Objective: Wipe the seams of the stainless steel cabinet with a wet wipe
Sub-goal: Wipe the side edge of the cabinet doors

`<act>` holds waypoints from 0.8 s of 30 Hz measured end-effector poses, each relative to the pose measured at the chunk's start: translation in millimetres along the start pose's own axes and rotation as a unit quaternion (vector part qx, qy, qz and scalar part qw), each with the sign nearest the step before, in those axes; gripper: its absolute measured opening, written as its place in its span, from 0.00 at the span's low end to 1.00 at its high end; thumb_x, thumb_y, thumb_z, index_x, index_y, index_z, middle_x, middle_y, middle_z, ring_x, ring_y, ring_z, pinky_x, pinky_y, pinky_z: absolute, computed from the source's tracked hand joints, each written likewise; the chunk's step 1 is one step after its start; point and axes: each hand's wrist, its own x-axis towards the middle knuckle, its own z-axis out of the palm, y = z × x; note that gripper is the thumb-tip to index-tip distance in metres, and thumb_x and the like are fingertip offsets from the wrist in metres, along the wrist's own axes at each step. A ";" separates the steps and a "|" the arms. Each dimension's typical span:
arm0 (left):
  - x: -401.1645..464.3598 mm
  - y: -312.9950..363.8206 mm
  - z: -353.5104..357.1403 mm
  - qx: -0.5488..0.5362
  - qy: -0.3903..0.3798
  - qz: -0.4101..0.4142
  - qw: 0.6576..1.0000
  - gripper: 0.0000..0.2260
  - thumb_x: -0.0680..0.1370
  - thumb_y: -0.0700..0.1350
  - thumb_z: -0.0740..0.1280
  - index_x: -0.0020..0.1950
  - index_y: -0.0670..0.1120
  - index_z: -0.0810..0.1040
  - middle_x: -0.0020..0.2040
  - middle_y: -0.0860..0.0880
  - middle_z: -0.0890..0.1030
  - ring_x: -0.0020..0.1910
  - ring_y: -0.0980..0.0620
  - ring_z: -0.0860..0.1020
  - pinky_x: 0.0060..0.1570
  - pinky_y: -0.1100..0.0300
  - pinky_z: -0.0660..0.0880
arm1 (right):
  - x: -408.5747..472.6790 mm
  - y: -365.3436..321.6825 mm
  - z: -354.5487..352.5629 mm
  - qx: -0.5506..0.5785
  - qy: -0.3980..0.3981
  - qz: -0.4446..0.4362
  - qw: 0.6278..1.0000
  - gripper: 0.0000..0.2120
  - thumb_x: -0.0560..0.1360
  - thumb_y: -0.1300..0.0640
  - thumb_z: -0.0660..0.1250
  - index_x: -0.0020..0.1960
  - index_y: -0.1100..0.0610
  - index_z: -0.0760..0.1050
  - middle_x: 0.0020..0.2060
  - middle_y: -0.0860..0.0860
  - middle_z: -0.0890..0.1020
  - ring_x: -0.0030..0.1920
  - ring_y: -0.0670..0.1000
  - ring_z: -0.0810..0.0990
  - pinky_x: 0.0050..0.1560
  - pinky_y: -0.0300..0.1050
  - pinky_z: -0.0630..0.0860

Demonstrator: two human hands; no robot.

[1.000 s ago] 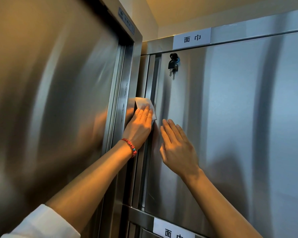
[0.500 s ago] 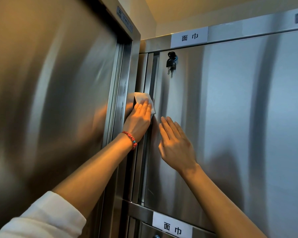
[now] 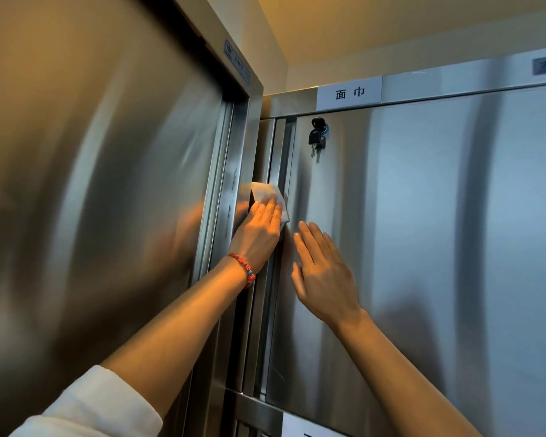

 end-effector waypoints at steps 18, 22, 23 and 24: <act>23.7 -7.2 -4.0 -0.016 0.012 -0.012 1.000 0.22 0.82 0.38 0.46 0.74 0.34 0.43 0.76 0.36 0.47 0.75 0.41 0.47 0.72 0.53 0.41 | 32.8 17.4 1.7 -0.064 -0.008 0.009 0.998 0.26 0.69 0.55 0.71 0.64 0.65 0.74 0.64 0.61 0.74 0.67 0.60 0.70 0.68 0.57 0.61; 22.5 -5.4 -1.9 -0.028 0.019 -0.018 0.999 0.23 0.83 0.38 0.47 0.74 0.34 0.42 0.76 0.36 0.47 0.76 0.42 0.46 0.71 0.53 0.39 | 32.0 16.6 2.8 -0.063 -0.017 0.012 0.998 0.26 0.70 0.54 0.71 0.65 0.64 0.73 0.65 0.61 0.74 0.68 0.59 0.70 0.68 0.56 0.61; 22.1 -5.0 -1.5 -0.033 0.021 -0.021 0.999 0.23 0.83 0.38 0.47 0.75 0.35 0.42 0.76 0.36 0.47 0.76 0.42 0.46 0.71 0.54 0.39 | 31.9 16.8 3.0 -0.063 -0.018 0.013 0.998 0.26 0.70 0.54 0.71 0.65 0.64 0.73 0.65 0.61 0.73 0.68 0.59 0.70 0.68 0.56 0.61; 21.9 -4.6 -1.6 -0.039 0.022 -0.023 0.999 0.23 0.83 0.39 0.47 0.75 0.35 0.42 0.76 0.37 0.47 0.76 0.42 0.46 0.71 0.54 0.38 | 32.0 16.9 3.1 -0.063 -0.020 0.013 0.998 0.26 0.70 0.54 0.71 0.65 0.64 0.73 0.65 0.61 0.73 0.68 0.59 0.69 0.68 0.56 0.61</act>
